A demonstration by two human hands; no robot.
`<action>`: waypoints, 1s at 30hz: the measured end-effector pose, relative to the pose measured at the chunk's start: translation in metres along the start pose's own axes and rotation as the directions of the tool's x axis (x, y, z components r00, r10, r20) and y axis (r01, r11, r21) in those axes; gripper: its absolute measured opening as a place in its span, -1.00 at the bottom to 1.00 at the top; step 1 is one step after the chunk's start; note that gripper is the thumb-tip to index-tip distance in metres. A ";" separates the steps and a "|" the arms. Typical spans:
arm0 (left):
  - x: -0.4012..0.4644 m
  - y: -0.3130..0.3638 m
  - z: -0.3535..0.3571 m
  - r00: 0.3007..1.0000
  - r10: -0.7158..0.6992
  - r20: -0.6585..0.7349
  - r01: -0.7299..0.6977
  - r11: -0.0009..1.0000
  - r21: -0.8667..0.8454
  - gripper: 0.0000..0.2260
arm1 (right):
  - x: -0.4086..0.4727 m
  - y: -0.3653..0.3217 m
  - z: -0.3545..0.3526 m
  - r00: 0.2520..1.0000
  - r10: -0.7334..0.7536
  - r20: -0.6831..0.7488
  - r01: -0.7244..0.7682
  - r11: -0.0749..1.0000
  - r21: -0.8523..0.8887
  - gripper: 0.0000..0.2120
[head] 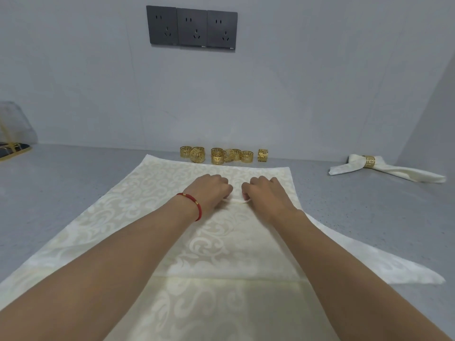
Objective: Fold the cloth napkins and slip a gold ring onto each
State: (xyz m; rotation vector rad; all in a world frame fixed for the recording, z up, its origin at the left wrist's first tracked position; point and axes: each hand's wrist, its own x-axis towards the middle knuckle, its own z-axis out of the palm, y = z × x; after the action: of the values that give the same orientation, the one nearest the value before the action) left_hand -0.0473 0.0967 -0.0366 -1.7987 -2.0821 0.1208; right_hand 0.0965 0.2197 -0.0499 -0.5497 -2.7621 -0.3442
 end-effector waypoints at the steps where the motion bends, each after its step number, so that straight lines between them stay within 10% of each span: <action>1: -0.002 0.000 -0.003 0.998 0.018 0.054 -0.018 1.000 -0.003 -0.81 | -0.001 0.000 0.000 0.999 -0.033 0.017 0.034 0.999 -0.035 -0.71; 9: -0.017 -0.010 0.009 0.943 -0.333 0.017 0.285 0.779 -0.558 -0.80 | -0.011 0.015 0.009 0.965 0.236 0.117 -0.262 0.820 0.508 -0.79; 22: -0.034 -0.002 -0.003 0.998 -0.062 0.012 0.063 0.978 -0.197 -0.78 | -0.036 0.007 -0.009 0.972 -0.231 -0.053 0.224 0.969 -0.102 -0.75; 30: -0.042 0.000 -0.002 0.939 -0.335 0.076 0.325 0.795 -0.512 -0.80 | -0.034 0.020 0.001 0.982 0.166 0.088 -0.187 0.857 0.481 -0.75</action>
State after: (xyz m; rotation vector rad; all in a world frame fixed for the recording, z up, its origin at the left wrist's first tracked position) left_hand -0.0427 0.0556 -0.0448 -1.6402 -2.5494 -0.6124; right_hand 0.1338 0.2267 -0.0588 -0.6685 -2.6578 0.4074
